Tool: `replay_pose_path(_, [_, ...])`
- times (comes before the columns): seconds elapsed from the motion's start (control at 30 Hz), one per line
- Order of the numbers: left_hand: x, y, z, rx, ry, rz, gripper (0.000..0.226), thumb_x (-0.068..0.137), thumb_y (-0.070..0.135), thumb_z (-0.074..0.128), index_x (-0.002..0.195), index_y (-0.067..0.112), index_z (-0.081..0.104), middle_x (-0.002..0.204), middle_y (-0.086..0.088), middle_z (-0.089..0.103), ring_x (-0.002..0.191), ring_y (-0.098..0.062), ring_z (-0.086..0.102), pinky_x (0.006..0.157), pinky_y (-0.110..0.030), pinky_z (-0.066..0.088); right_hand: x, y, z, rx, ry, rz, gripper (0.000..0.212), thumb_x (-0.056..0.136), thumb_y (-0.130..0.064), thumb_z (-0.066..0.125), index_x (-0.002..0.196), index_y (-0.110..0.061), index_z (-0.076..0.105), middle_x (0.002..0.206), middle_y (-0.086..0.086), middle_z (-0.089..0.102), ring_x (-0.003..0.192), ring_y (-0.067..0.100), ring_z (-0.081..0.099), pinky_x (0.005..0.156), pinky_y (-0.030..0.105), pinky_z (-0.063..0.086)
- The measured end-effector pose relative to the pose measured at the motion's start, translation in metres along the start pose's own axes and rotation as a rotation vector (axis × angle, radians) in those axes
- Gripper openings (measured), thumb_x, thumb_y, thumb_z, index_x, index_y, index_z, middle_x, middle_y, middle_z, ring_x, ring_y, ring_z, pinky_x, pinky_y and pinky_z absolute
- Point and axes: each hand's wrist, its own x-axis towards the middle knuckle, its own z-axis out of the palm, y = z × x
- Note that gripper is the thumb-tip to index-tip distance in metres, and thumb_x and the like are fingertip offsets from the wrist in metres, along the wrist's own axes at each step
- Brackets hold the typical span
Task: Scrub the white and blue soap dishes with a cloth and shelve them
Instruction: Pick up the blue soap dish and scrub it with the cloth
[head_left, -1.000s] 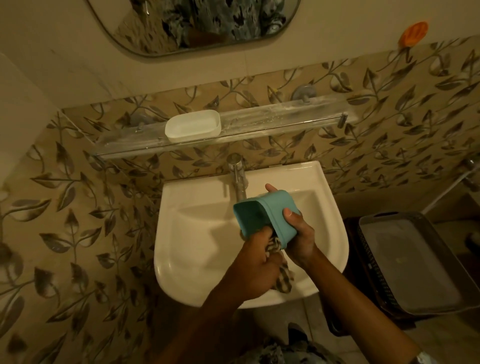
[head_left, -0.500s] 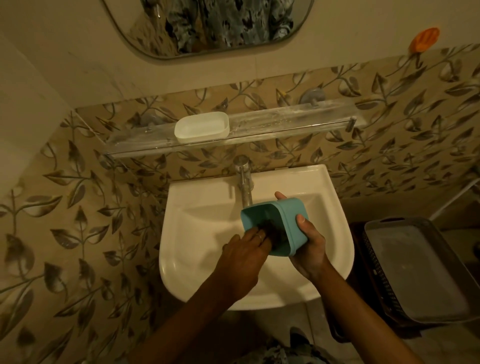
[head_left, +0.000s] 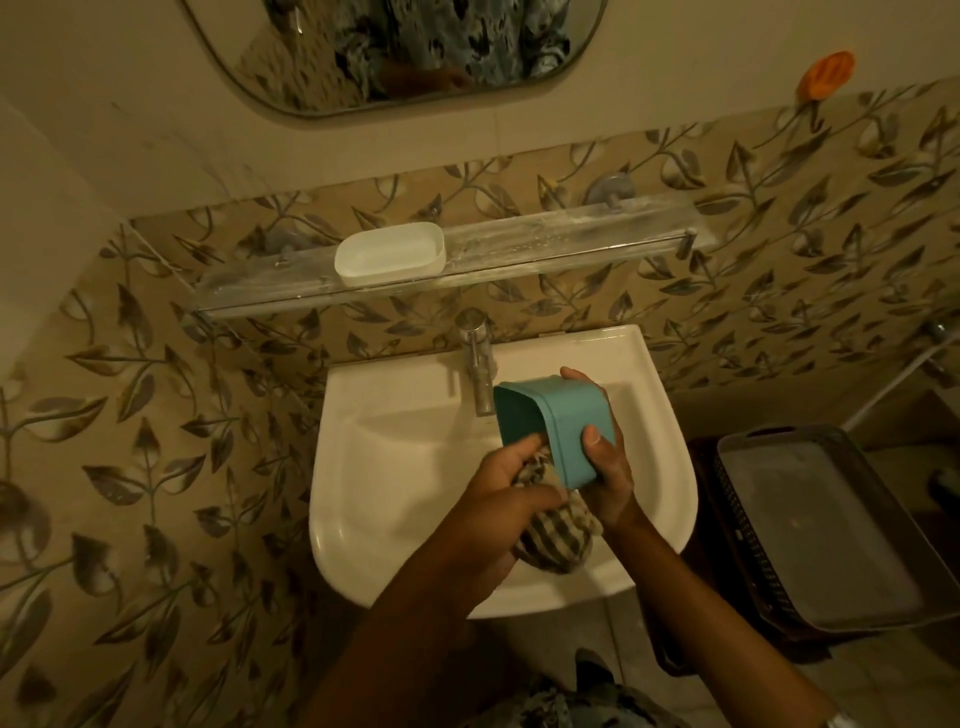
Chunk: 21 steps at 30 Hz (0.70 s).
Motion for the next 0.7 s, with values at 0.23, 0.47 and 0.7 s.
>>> replay_pose_path(0.23, [0.000,0.007,-0.007,-0.046,0.013,-0.009,0.040,0.085,0.013,0.064,0.124,0.019,0.057,0.116,-0.008,0.067,0.109,-0.026,0.063,0.094,-0.043,0.051,-0.005,-0.001,-0.002,-0.310,-0.046,-0.230,0.086,0.081,-0.064,0.057,0.140,-0.008,0.028,0.137,0.023,0.037,0.124,0.039,0.045,0.099,0.046,0.046])
replay_pose_path(0.47, [-0.004,0.002,-0.006,0.685,0.117,0.464,0.029,0.091,0.017,0.058,0.120,0.012,0.061,0.113,-0.001,0.067,0.100,-0.006,0.063,0.086,-0.021,0.053,-0.018,-0.005,-0.005,-0.135,-0.201,-0.039,0.096,0.075,-0.061,0.067,0.149,-0.022,0.020,0.150,0.006,0.034,0.135,0.023,0.042,0.100,0.040,0.049])
replay_pose_path(0.7, [-0.005,-0.019,-0.007,1.371,-0.018,0.614,0.037,0.096,0.024,0.050,0.132,0.019,0.052,0.138,0.004,0.049,0.125,-0.013,0.042,0.104,-0.030,0.040,-0.018,-0.027,-0.002,0.434,-0.030,0.466,0.072,0.071,-0.054,0.074,0.128,-0.013,0.060,0.121,0.020,0.062,0.112,0.035,0.060,0.088,0.047,0.055])
